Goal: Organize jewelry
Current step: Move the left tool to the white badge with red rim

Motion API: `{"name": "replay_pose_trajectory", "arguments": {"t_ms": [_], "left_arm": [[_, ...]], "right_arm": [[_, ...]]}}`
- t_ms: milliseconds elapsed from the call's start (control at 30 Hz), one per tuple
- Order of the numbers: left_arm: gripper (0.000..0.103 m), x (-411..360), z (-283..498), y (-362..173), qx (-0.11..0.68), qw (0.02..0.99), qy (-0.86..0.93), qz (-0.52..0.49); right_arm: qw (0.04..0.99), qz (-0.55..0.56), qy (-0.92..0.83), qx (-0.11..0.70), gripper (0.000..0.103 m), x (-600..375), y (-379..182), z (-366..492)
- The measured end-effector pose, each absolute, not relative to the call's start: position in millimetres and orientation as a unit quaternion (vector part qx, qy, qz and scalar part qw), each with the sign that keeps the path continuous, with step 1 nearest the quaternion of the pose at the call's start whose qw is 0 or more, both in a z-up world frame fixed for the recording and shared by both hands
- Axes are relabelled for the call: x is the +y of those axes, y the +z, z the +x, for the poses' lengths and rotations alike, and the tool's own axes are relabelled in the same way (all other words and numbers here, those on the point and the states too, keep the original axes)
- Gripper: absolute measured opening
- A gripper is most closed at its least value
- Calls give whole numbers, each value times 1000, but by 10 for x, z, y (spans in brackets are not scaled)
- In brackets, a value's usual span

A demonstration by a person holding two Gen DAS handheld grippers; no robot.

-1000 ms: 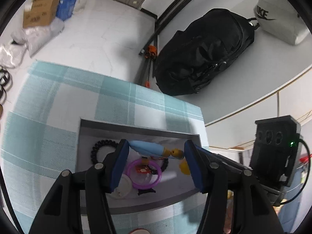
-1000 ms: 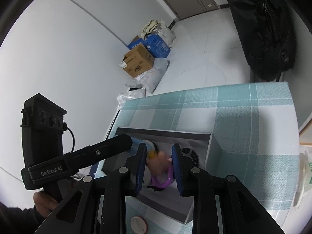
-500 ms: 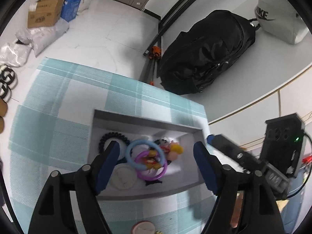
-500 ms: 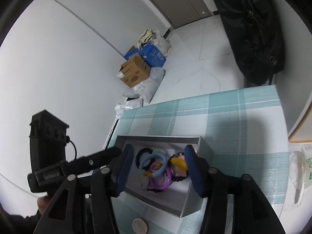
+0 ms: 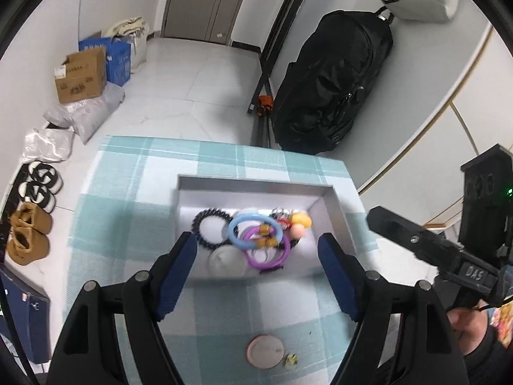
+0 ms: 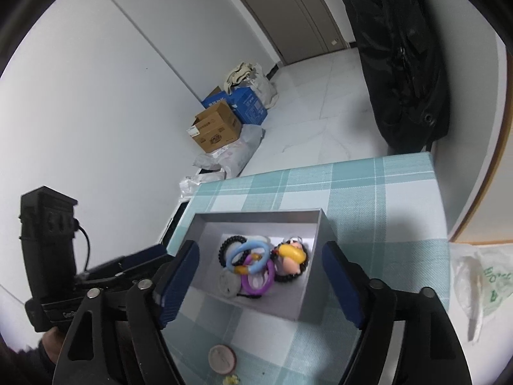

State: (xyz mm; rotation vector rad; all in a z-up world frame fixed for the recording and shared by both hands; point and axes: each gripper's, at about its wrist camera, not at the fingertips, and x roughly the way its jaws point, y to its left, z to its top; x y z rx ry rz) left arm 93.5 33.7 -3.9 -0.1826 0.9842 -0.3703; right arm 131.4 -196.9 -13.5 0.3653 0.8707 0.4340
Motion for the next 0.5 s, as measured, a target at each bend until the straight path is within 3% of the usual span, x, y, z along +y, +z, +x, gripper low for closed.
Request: {"name": "replay_pose_trajectory", "arguments": {"t_ms": [500], "left_arm": [[74,493,409,-291,495,853,-162,-45]], "right_arm": [[871,116,195,436,93,-1807,-270,586]]}}
